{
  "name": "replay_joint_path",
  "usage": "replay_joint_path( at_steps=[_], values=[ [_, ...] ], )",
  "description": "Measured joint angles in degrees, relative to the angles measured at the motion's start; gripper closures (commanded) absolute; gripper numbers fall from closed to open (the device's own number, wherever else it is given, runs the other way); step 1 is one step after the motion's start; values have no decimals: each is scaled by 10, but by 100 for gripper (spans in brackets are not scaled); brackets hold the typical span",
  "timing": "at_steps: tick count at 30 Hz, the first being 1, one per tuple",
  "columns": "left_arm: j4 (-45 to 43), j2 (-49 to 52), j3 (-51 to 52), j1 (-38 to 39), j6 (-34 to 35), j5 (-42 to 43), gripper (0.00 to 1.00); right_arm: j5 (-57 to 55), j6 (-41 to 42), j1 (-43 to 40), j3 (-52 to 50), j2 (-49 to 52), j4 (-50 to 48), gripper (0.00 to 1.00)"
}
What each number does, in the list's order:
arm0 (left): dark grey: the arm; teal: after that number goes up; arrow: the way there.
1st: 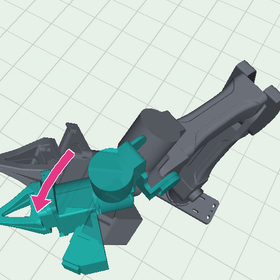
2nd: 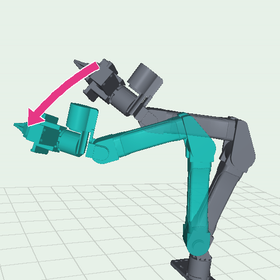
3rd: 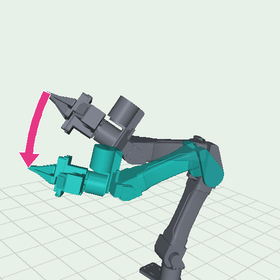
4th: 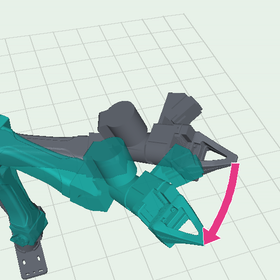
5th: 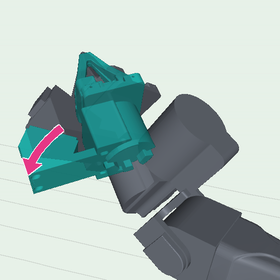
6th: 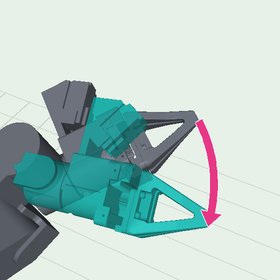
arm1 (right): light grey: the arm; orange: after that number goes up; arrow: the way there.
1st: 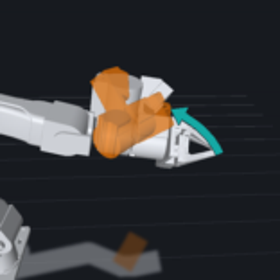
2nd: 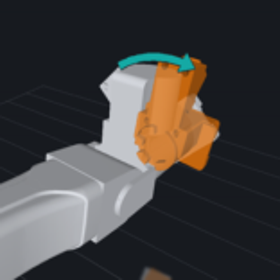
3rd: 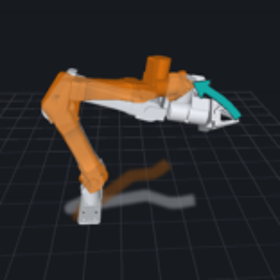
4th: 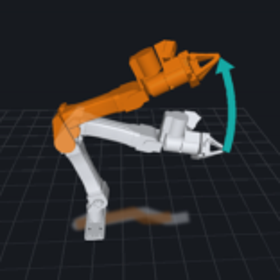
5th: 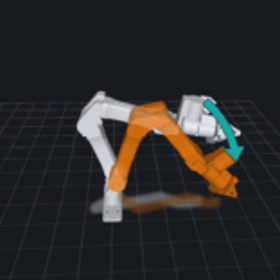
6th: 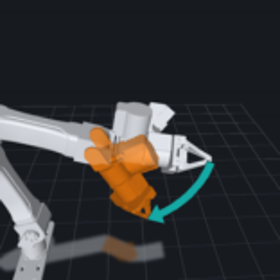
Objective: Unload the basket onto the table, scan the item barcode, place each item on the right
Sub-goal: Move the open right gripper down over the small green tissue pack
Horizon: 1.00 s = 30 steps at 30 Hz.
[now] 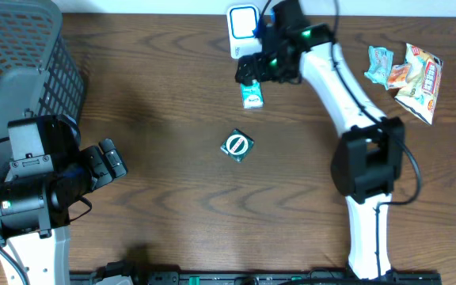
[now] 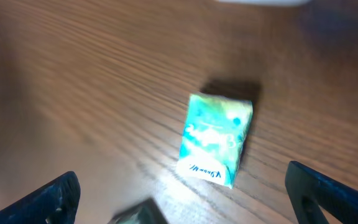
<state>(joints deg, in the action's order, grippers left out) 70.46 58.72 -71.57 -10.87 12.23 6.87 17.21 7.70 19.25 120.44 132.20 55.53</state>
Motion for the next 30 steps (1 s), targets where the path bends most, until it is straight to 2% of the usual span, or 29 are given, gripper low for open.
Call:
replay_joint_path(
  at_steps=[5,10,12,21,30],
  values=[
    [0,0,0,0,0,0,2,-82,54,13,-2,44,4,25],
    [0,0,0,0,0,0,2,-118,74,11,-3,62,20,59],
    [0,0,0,0,0,0,3,-125,80,10,-3,62,24,65],
    [0,0,0,0,0,0,3,-126,71,-1,-3,62,33,51],
    [0,0,0,0,0,0,2,-27,63,-6,-3,62,-17,51]
  ],
)
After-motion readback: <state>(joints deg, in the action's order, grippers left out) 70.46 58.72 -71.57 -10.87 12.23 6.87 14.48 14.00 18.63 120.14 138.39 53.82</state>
